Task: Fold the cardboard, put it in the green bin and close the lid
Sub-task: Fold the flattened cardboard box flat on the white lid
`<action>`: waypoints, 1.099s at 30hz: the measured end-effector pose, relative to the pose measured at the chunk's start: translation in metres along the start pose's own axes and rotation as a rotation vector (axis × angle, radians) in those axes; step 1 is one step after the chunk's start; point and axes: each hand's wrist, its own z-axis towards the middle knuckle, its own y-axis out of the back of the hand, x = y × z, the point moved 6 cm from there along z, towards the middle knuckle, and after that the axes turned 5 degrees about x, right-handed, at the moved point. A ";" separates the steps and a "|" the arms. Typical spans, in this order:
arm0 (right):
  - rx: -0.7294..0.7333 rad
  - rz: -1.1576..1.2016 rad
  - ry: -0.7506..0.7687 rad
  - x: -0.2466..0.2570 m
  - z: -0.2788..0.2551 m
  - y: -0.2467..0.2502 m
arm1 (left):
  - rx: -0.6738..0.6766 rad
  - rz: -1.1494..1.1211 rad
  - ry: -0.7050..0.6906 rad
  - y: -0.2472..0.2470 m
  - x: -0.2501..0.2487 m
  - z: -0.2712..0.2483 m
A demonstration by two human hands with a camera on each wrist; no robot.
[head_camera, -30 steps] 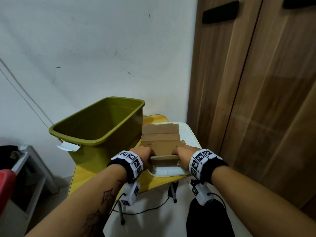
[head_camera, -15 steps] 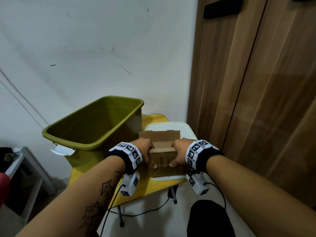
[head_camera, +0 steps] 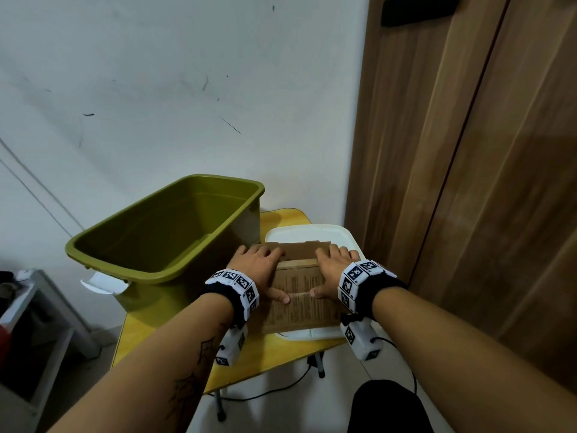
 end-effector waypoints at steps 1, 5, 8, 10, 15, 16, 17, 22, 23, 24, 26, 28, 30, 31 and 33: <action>-0.006 0.005 -0.006 0.000 0.003 -0.003 | 0.000 0.006 0.007 -0.003 0.001 0.001; 0.003 -0.019 -0.022 0.001 0.013 -0.014 | 0.034 -0.019 0.040 -0.017 0.002 0.006; 0.045 -0.017 -0.049 0.004 0.016 -0.024 | 0.064 -0.088 0.099 -0.034 0.002 0.005; 0.045 -0.008 -0.068 0.008 0.018 -0.032 | 0.074 -0.100 0.129 -0.045 0.000 0.004; 0.072 0.079 -0.149 0.018 0.024 -0.050 | 0.200 -0.208 0.167 -0.072 -0.011 0.009; 0.069 0.079 -0.149 0.020 0.024 -0.051 | 0.228 -0.214 0.172 -0.076 -0.013 0.011; 0.090 0.080 -0.151 0.023 0.024 -0.054 | 0.252 -0.217 0.176 -0.078 -0.015 0.012; 0.192 0.063 -0.089 0.024 0.029 -0.070 | 0.226 -0.255 0.187 -0.099 -0.012 0.018; 0.191 0.068 -0.084 0.024 0.033 -0.073 | 0.211 -0.262 0.191 -0.101 -0.012 0.018; 0.203 0.069 -0.070 0.025 0.037 -0.080 | 0.202 -0.265 0.195 -0.103 -0.012 0.018; 0.192 0.053 -0.069 0.024 0.039 -0.086 | 0.198 -0.275 0.200 -0.103 -0.013 0.018; 0.182 0.069 -0.104 0.025 0.025 -0.077 | 0.204 -0.291 0.197 -0.103 -0.013 0.018; 0.191 0.101 -0.128 0.029 0.016 -0.068 | 0.203 -0.286 0.191 -0.098 -0.013 0.014; 0.202 0.114 -0.132 0.029 0.015 -0.066 | 0.201 -0.278 0.184 -0.093 -0.015 0.010; 0.241 0.087 -0.099 0.029 0.010 -0.061 | 0.204 -0.260 0.157 -0.082 -0.020 -0.001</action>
